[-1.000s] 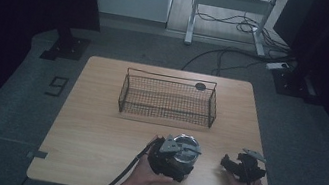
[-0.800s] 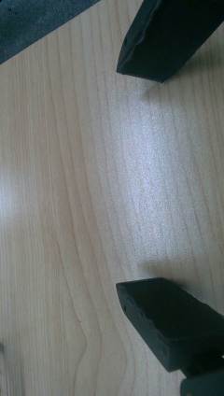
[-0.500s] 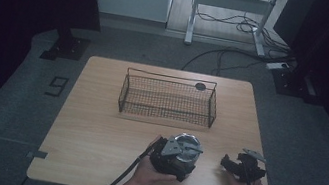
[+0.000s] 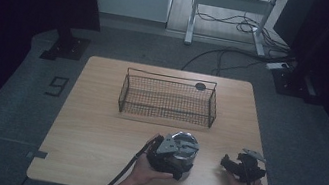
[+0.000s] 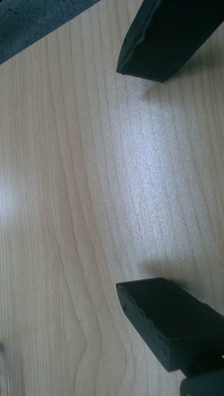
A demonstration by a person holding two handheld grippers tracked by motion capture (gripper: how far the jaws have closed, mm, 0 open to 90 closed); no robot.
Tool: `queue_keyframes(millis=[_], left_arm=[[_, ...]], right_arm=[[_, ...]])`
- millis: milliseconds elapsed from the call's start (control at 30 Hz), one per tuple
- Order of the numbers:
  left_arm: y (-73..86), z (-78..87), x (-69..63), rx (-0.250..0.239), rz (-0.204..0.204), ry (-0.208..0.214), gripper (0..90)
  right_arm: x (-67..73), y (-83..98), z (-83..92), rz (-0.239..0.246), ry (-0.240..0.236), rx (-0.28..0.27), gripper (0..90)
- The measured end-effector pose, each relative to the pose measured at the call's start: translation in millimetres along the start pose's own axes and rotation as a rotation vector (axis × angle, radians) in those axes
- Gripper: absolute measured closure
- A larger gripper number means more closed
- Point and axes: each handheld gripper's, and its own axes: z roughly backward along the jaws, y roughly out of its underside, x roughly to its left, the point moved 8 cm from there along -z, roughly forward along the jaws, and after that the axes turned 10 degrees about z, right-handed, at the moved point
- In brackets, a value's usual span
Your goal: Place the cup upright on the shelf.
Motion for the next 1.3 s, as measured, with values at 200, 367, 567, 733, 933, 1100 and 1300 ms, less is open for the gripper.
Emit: queue_keyframes(millis=[200,367,567,733,933,1100,1300], left_arm=[[-9.4,14.5,4.1,-0.026,0.011,-0.004,3.9],[-16.4,25.3,10.4,-0.042,0.017,-0.023,3.9],[-22.1,36.6,18.8,-0.062,0.029,-0.040,3.9],[-25.4,42.7,24.3,-0.075,0.039,-0.047,3.9],[-33.5,52.1,35.6,-0.097,0.056,-0.086,3.9],[-38.4,57.9,40.4,-0.109,0.069,-0.080,3.9],[-44.2,63.1,47.4,-0.118,0.074,-0.095,3.9]], right_arm=[[0.2,-0.1,0.0,-0.002,0.000,-0.001,0.0],[0.1,-0.1,0.0,-0.002,0.000,-0.001,0.0],[0.2,-0.1,0.0,-0.002,0.000,0.000,0.0],[0.2,-0.1,0.0,-0.002,0.000,0.000,0.0],[0.2,-0.1,0.0,-0.002,0.000,-0.001,0.0],[0.1,-0.1,0.0,-0.002,0.000,0.000,0.0],[-0.1,-0.1,0.0,-0.006,0.002,0.000,0.0]])
